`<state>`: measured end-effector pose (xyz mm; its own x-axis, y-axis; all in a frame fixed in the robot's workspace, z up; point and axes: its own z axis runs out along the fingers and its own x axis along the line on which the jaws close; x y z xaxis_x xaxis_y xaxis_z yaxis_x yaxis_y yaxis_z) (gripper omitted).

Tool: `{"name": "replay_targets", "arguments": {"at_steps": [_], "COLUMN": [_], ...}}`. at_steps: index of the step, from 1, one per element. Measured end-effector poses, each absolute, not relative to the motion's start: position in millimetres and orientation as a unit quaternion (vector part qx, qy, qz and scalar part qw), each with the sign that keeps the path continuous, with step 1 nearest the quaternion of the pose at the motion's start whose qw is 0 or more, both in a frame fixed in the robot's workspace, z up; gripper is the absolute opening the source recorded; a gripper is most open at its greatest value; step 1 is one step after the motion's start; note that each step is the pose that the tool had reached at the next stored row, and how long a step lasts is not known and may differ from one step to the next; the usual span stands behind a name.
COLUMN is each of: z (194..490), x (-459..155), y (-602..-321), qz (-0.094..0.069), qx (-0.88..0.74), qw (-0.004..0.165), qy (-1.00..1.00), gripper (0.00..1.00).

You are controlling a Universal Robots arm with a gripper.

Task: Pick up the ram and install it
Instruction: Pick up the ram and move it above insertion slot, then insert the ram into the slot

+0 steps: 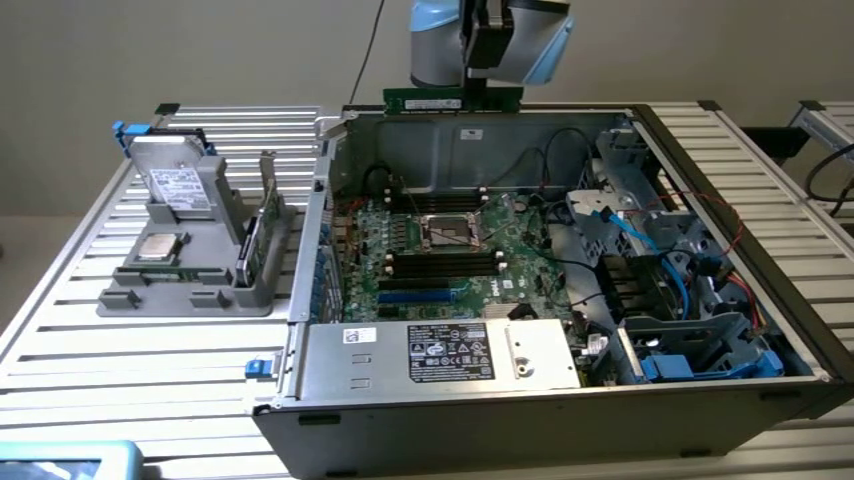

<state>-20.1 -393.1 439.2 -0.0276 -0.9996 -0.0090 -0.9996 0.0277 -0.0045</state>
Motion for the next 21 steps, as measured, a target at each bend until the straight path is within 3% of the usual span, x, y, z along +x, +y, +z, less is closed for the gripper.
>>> {"name": "replay_targets", "arguments": {"at_steps": [21], "z": [411], "x": [-20], "y": [-384], "qz": [0.002], "qx": [-0.698], "qw": [0.005], "qy": [0.716], "gripper": [0.12]}}
